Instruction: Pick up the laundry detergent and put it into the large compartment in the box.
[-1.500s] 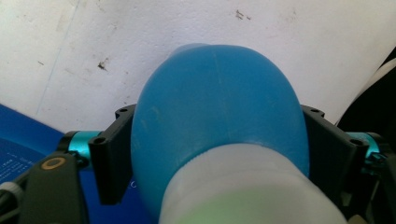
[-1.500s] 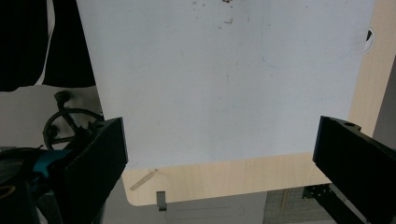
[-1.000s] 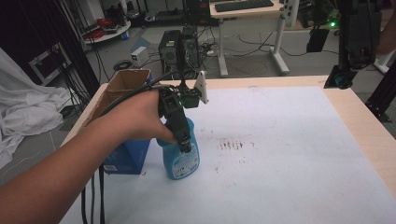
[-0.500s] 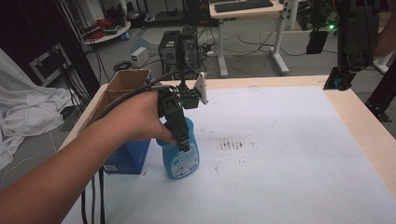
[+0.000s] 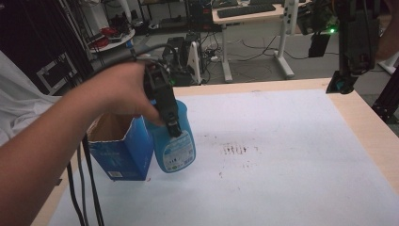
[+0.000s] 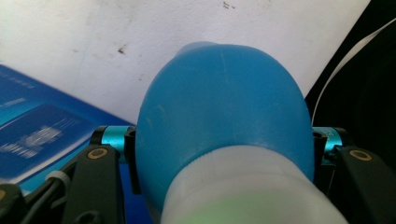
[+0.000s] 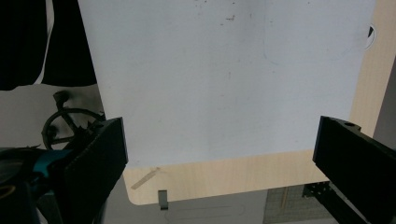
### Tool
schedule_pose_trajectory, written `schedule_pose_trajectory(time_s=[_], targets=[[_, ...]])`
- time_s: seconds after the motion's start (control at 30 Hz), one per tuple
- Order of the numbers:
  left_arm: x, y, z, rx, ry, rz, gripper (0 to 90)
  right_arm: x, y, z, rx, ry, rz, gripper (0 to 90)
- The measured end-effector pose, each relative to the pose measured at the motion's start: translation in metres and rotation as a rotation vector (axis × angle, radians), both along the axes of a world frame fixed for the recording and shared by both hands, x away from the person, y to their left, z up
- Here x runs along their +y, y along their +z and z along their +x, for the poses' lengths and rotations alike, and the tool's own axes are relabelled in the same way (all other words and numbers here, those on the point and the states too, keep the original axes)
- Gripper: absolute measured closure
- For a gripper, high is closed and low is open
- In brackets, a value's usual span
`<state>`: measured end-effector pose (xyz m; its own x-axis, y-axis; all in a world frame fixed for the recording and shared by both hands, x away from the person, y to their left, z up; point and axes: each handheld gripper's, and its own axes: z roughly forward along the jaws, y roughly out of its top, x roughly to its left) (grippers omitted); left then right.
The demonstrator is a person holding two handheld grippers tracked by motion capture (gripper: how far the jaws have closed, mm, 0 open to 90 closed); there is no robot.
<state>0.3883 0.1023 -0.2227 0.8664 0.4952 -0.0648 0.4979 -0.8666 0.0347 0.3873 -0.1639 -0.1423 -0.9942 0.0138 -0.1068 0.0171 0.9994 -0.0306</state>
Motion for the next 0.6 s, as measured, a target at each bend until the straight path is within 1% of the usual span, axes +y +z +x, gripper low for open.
schedule_pose_trajectory(time_s=[0.03,0.07,0.1,0.23,0.37,0.4,0.43,0.5,0.53,0.6], targets=[[0.002,0.009,0.001,-0.002,0.001,0.0,39.1,0.0,-0.001,0.0,0.001,0.008,0.001,2.1],[0.003,0.016,0.001,-0.005,0.008,0.0,39.2,0.0,-0.001,0.0,-0.001,0.008,-0.002,2.1],[0.005,0.026,0.001,-0.008,0.005,0.001,39.2,0.0,-0.001,0.0,0.001,0.007,-0.004,2.1],[0.011,0.052,0.002,-0.015,0.016,-0.004,39.1,0.0,0.0,-0.001,-0.001,0.01,0.003,2.1],[0.021,0.077,0.001,-0.038,0.043,-0.013,39.1,0.0,-0.001,-0.001,-0.001,0.006,0.0,2.1],[0.021,0.077,0.001,-0.038,0.043,-0.013,39.1,0.0,-0.001,-0.001,-0.001,0.006,0.0,2.1],[0.029,0.09,0.002,-0.052,0.067,-0.027,39.1,-0.002,-0.002,-0.001,0.002,0.004,-0.003,2.1],[0.037,0.099,0.004,-0.051,0.097,-0.035,39.1,-0.002,-0.003,-0.001,0.003,0.0,-0.003,2.1],[0.041,0.102,0.005,-0.049,0.119,-0.036,39.1,-0.002,-0.003,0.0,0.003,-0.001,-0.002,2.1],[0.049,0.106,0.007,-0.042,0.141,-0.029,39.1,-0.002,-0.003,0.0,0.003,0.0,-0.001,2.1]])
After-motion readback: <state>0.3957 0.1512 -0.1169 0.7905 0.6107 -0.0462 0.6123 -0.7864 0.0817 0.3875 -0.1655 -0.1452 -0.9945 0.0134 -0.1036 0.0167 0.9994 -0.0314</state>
